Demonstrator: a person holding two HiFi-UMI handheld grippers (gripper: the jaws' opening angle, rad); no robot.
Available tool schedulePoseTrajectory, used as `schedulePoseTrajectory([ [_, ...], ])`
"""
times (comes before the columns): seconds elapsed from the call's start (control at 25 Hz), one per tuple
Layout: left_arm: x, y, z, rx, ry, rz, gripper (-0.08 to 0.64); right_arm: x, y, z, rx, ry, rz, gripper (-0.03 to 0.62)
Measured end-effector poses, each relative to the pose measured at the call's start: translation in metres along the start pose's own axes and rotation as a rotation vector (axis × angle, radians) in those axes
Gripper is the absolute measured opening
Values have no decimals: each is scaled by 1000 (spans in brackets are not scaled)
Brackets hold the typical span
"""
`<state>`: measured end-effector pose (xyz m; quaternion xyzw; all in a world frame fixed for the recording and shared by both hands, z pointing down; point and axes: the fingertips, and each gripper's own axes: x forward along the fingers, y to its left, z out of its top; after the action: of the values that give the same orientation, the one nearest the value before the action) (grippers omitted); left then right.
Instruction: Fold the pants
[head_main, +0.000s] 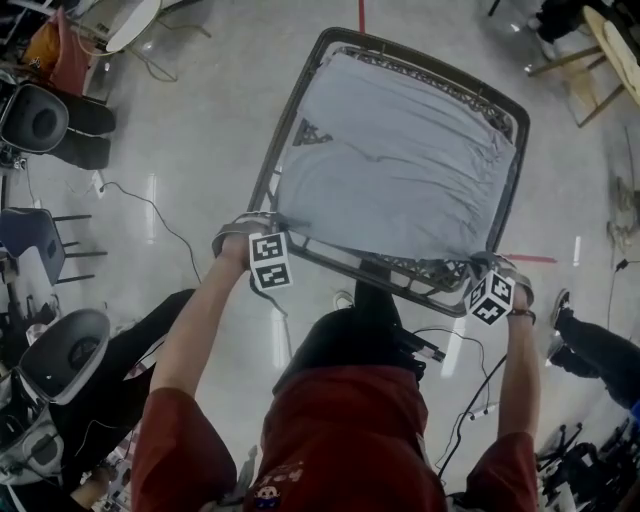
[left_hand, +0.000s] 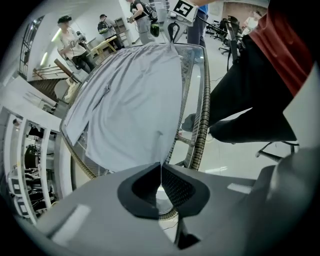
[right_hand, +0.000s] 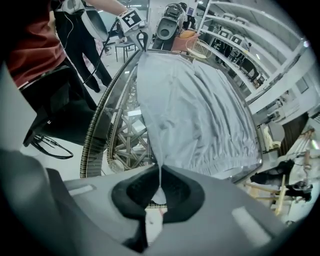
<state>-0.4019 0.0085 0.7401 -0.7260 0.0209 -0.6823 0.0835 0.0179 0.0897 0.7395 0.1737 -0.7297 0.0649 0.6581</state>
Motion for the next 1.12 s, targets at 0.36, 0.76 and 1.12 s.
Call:
schedulePoseTrajectory([
  [0.36,-36,53,10,21,-41,117,14,-34,-29,11,94,-45,-139,11],
  [0.76,-74,178,44,25,-58,216,14,-70,-122,17,188,-112,-215,11],
  [1.12,-75,276,62,46,-87,263,14,-81,-204,23,250,-104,-257,12],
])
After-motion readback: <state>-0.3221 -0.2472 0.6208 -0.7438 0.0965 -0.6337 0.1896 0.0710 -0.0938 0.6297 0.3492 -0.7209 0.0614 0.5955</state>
